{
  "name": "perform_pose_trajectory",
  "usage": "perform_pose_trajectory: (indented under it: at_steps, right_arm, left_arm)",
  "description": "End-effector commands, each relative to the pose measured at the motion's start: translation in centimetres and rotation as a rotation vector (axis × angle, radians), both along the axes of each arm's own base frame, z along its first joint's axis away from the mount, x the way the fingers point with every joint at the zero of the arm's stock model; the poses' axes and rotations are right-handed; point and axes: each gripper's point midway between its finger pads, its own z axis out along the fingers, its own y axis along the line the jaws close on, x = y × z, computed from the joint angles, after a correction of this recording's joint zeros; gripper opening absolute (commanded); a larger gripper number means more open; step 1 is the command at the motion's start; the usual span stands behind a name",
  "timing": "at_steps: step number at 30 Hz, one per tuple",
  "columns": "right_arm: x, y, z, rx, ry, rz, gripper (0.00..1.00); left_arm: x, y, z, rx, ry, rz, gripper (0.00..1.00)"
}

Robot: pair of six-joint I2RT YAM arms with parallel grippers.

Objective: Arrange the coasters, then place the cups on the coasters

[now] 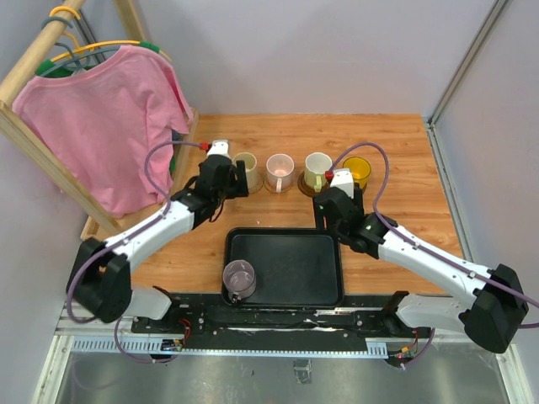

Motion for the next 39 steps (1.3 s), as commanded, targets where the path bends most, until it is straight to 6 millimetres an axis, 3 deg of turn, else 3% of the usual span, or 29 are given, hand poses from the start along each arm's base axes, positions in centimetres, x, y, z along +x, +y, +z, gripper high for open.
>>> perform_pose_trajectory:
  at_steps: [1,9,17,22,27,35,39]
  right_arm:
    - [0.1,-0.2,0.7,0.032,-0.017,-0.014,0.76]
    - [0.0,0.1,0.4,0.048,-0.009,0.001,0.77]
    - [-0.1,0.5,-0.3,0.068,0.012,0.015,0.76]
    - [-0.1,0.6,-0.4,0.071,0.018,0.020,0.76]
    - [-0.1,0.6,-0.4,0.072,0.020,0.019,0.77]
    - [0.0,0.6,-0.7,0.066,0.026,0.016,0.77]
    - [0.0,0.6,-0.7,0.068,0.028,0.017,0.77]
  left_arm:
    - [-4.8,0.9,-0.5,-0.026,0.059,-0.016,0.79]
    - [-13.5,0.7,-1.3,-0.073,0.177,-0.070,0.81]
    - [-19.0,1.8,-1.5,-0.132,0.281,-0.070,0.83]
    - [-21.3,2.5,-2.9,-0.145,0.364,-0.069,0.82]
    - [-23.2,1.8,-4.5,-0.155,0.445,-0.101,0.73]
    - [-24.5,0.9,-6.0,-0.118,0.497,-0.129,0.63]
    - [-24.4,0.7,-7.0,-0.104,0.501,-0.115,0.52]
